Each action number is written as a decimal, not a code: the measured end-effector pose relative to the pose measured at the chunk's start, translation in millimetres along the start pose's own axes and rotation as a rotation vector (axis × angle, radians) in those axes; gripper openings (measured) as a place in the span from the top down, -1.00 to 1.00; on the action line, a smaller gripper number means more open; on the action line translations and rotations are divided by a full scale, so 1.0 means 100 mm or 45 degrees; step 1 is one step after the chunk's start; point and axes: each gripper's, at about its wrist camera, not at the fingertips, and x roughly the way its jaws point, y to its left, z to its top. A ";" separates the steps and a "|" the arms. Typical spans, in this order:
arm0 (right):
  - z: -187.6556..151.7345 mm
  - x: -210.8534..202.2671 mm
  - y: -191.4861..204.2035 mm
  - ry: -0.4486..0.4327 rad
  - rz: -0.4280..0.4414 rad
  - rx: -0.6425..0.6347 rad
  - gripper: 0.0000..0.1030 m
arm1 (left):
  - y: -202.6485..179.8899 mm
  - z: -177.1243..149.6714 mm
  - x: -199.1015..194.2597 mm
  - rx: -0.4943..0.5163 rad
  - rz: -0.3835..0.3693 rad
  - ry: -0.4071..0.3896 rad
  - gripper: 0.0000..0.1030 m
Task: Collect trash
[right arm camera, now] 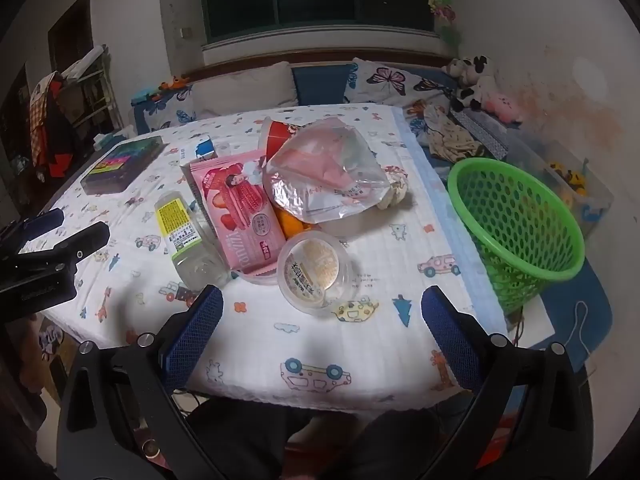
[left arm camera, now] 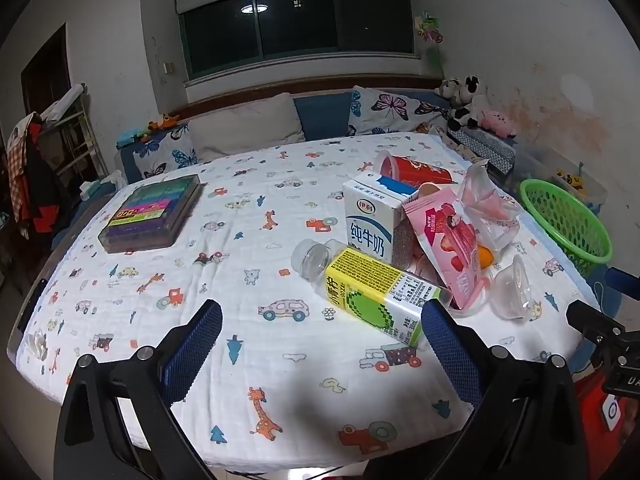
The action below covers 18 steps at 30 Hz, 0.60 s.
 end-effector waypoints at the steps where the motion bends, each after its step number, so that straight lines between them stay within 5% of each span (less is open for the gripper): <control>1: 0.00 0.00 0.00 0.000 -0.001 -0.001 -0.92 | 0.00 0.00 0.00 0.001 -0.003 0.000 -0.88; 18: -0.01 -0.01 -0.06 -0.005 0.007 0.014 -0.91 | -0.05 -0.01 0.05 -0.022 -0.020 0.042 -0.88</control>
